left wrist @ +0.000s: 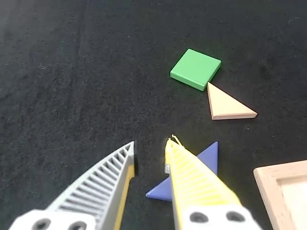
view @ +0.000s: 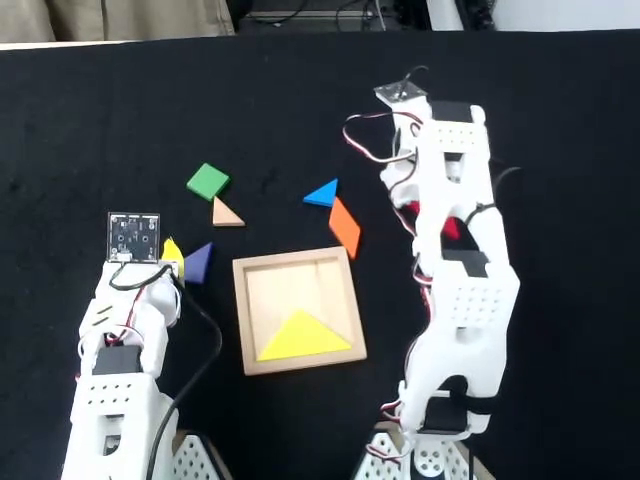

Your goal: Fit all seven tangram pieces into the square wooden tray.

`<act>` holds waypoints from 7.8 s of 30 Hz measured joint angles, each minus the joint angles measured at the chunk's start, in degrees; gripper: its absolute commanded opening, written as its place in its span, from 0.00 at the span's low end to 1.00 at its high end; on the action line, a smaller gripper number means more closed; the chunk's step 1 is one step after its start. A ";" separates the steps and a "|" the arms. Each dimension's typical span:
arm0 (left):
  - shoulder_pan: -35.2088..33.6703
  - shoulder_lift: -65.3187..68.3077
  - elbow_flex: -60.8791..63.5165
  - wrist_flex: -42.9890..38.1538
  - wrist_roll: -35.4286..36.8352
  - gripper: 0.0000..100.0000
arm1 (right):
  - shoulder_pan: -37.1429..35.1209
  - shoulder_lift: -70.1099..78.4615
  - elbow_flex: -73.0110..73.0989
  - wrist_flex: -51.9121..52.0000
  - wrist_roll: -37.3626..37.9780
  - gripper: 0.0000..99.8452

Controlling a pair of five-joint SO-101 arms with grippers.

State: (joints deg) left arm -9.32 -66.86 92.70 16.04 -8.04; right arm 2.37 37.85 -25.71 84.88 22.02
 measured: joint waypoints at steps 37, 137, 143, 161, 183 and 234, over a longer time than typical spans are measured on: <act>0.00 0.00 0.00 0.00 0.00 0.12 | 3.25 11.08 -7.82 -1.05 -0.70 0.34; 0.00 0.00 0.00 0.00 0.00 0.12 | -0.09 24.00 -40.00 14.33 1.32 0.32; 0.00 0.00 0.00 0.00 0.00 0.12 | -1.49 25.23 -38.77 13.98 1.32 0.32; 0.00 0.00 0.00 0.00 0.00 0.12 | -0.26 32.09 -48.09 14.24 1.32 0.32; 0.09 0.00 0.00 0.00 0.00 0.12 | 3.78 32.88 -48.00 14.24 1.41 0.25; 0.09 0.00 0.00 0.00 0.00 0.12 | 1.32 32.00 -47.74 13.80 1.76 0.33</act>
State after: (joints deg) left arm -9.23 -66.86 92.70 16.04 -8.04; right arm 3.69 69.85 -73.45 98.68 23.78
